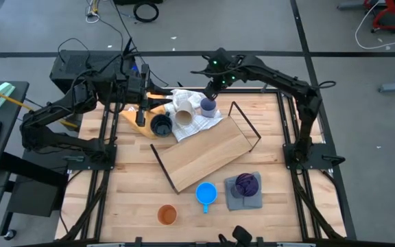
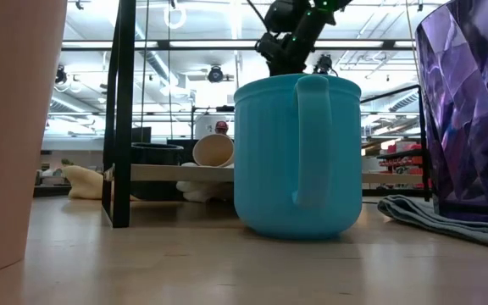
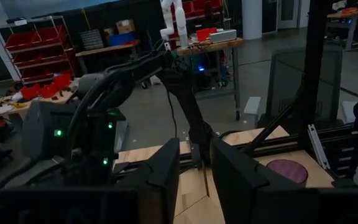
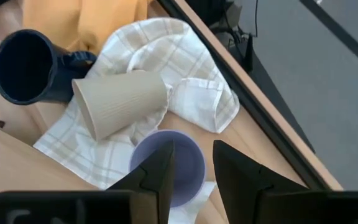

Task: Stack small to large cups/mugs on shelf
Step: Put the violet cup on the shelf

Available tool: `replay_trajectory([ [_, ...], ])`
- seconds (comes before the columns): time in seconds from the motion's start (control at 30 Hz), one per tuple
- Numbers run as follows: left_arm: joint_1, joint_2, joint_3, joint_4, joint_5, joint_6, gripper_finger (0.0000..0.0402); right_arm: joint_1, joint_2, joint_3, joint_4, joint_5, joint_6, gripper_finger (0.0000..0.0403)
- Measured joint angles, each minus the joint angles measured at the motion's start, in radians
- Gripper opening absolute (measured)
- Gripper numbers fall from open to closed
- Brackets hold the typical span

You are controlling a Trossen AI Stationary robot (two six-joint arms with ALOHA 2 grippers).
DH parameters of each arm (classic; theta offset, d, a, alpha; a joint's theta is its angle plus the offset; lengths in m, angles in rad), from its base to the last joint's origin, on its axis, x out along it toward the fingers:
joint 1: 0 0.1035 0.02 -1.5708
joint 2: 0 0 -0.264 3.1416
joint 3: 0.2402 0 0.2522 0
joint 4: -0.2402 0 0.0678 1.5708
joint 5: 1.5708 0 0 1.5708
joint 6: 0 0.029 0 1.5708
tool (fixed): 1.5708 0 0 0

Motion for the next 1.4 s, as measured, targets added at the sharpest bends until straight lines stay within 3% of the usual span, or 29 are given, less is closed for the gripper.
replay_trajectory([
  [1.4, 0.000, 0.000, 0.000, -0.007, 0.000, 0.030, 0.0102, -0.006, 0.029, 0.000, -0.030, 0.012, 0.227, 0.0117],
])
